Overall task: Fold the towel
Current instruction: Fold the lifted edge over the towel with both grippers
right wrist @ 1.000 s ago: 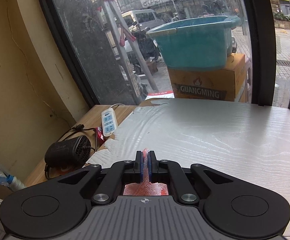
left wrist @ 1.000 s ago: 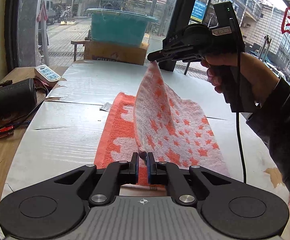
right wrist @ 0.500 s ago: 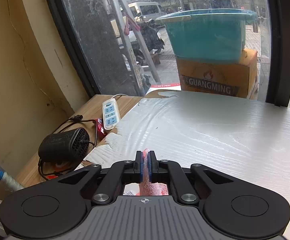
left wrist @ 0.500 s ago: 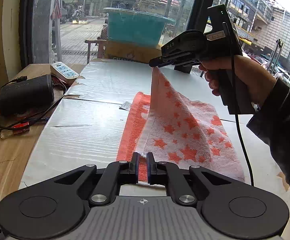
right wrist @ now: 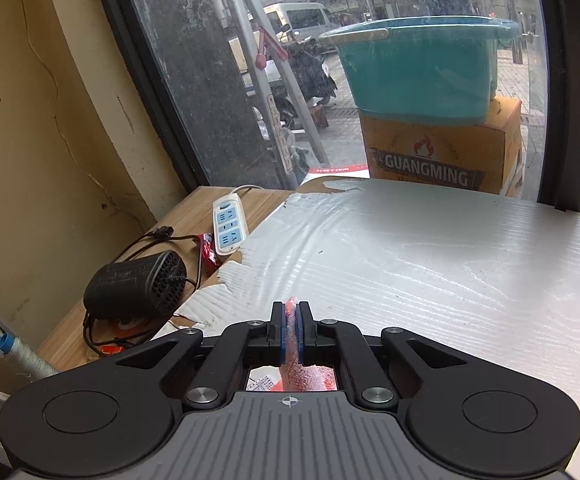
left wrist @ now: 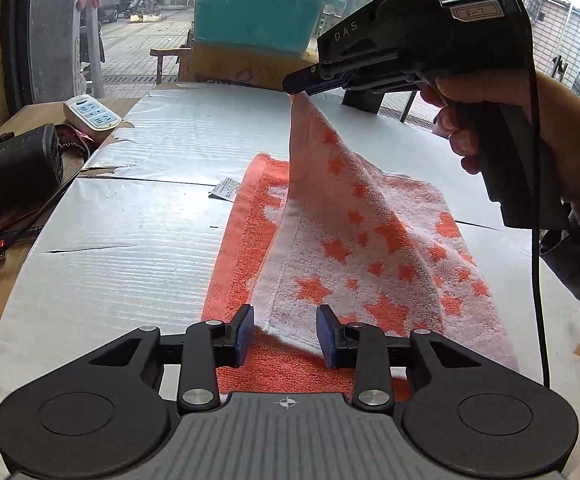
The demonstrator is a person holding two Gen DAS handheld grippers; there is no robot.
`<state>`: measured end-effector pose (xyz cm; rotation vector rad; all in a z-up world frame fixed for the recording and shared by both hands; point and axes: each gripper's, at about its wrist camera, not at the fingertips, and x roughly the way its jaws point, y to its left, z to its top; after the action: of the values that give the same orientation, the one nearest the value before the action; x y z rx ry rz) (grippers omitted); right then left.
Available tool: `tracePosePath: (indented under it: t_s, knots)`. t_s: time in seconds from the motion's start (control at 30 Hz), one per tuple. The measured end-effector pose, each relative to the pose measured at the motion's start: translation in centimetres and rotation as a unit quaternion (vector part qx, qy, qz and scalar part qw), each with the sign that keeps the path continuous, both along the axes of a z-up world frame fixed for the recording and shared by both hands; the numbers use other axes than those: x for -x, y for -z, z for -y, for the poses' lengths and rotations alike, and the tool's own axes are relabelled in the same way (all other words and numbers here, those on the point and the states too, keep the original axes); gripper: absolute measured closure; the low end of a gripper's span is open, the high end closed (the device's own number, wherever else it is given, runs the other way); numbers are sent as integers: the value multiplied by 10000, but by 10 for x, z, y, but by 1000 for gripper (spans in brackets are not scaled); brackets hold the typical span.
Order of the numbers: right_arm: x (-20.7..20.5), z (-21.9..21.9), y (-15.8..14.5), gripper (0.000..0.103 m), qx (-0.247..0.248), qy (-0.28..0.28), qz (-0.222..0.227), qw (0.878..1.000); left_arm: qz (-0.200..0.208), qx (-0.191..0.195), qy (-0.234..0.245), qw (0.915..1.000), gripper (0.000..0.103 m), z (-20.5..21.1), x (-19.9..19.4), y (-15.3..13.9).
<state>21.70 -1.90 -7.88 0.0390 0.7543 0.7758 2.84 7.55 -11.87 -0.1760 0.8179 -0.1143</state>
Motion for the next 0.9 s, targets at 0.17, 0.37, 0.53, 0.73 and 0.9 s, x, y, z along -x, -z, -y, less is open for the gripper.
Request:
tracePosePath:
  t_s: [0.17, 0.37, 0.53, 0.73, 0.9]
  knots:
    - [1, 2, 1, 98, -61, -89, -28, 9999, -112, -57, -43, 9999, 79, 0, -8, 7]
    - [-1, 5, 3, 98, -54, -76, -43, 9999, 16, 0, -45, 10000, 92, 0, -1, 0]
    - [3, 14, -7, 98, -127, -13, 70, 9999, 415, 84, -96, 9991, 92, -6, 23, -28]
    - [0, 2, -2, 98, 33, -11, 106, 9999, 616, 94, -188, 9979, 92, -15, 39, -42]
    - [-9, -18, 29, 98, 425, 73, -29, 9991, 134, 72, -307, 9994, 91, -23, 28, -18]
